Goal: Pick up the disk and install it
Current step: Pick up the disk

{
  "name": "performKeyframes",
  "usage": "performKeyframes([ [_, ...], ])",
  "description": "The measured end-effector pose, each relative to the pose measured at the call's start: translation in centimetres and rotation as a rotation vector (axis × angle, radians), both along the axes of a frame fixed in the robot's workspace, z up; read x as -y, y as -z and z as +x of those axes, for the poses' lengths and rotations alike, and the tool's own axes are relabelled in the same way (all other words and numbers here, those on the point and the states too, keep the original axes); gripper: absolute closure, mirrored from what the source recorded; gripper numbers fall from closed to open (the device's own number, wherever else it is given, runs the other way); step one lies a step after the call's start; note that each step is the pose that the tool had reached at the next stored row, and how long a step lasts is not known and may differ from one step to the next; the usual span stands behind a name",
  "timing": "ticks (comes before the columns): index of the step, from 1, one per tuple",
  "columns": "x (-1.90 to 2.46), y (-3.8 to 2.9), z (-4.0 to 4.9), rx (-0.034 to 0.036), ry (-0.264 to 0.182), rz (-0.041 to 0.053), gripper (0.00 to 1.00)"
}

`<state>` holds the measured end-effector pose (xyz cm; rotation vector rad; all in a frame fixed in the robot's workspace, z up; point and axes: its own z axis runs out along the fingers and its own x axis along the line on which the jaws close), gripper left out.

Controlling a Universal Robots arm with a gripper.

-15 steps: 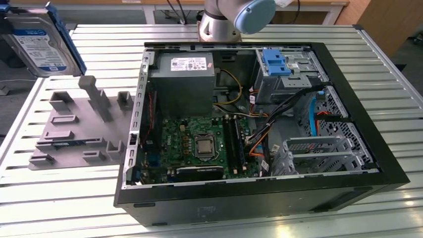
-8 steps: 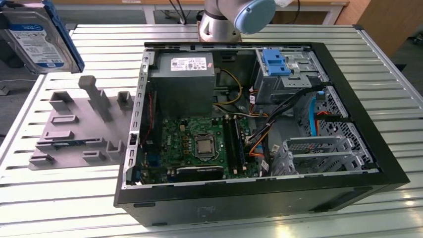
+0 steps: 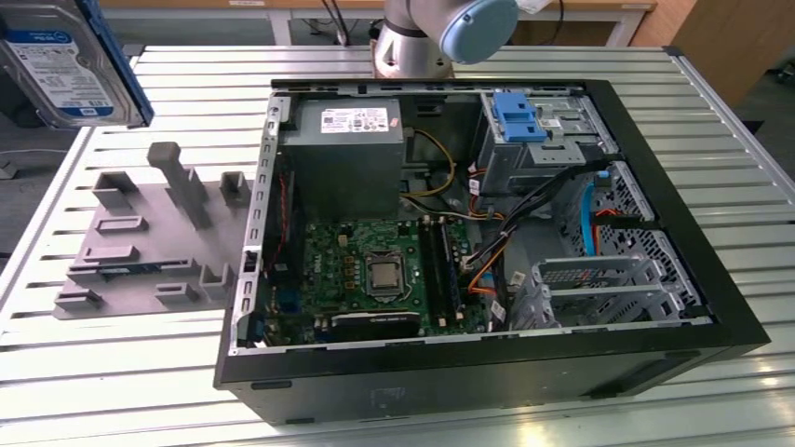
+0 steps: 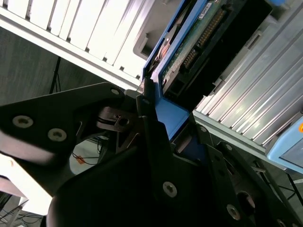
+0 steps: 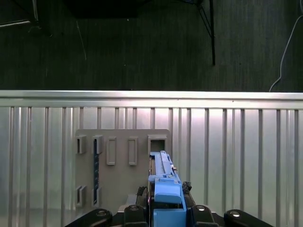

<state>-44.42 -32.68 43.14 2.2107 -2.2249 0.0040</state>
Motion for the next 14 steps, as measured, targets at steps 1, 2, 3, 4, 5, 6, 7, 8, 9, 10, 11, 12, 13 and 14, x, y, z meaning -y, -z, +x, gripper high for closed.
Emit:
performKeyframes([
  [1, 0.00, -0.23, 0.00, 0.0000, 0.000, 0.0000, 0.64],
  [2, 0.00, -0.41, 0.00, 0.0000, 0.000, 0.0000, 0.64],
  [3, 0.00, -0.61, 0.00, -0.0001, 0.000, 0.0000, 0.64],
  [4, 0.00, -0.82, 0.00, -0.0001, 0.000, 0.0001, 0.64],
  [5, 0.00, -1.03, 0.00, 0.0001, 0.000, 0.0001, 0.64],
  [6, 0.00, -1.22, 0.00, 0.0000, 0.000, 0.0001, 0.64],
  [7, 0.00, -1.41, 0.00, 0.0000, 0.001, 0.0001, 0.64],
  [8, 0.00, -1.58, 0.00, 0.0000, 0.001, 0.0001, 0.64],
  [9, 0.00, -1.74, 0.00, 0.0000, 0.001, 0.0001, 0.64],
  [10, 0.00, -1.93, 0.00, -0.0001, 0.002, 0.0001, 0.64],
  [11, 0.00, -2.13, 0.00, 0.0000, 0.002, 0.0002, 0.64],
  [12, 0.00, -2.33, 0.00, 0.0000, 0.002, 0.0002, 0.64],
  [13, 0.00, -2.56, 0.00, 0.0000, 0.003, 0.0002, 0.64],
  [14, 0.00, -2.79, 0.00, 0.0000, 0.003, 0.0002, 0.64],
])
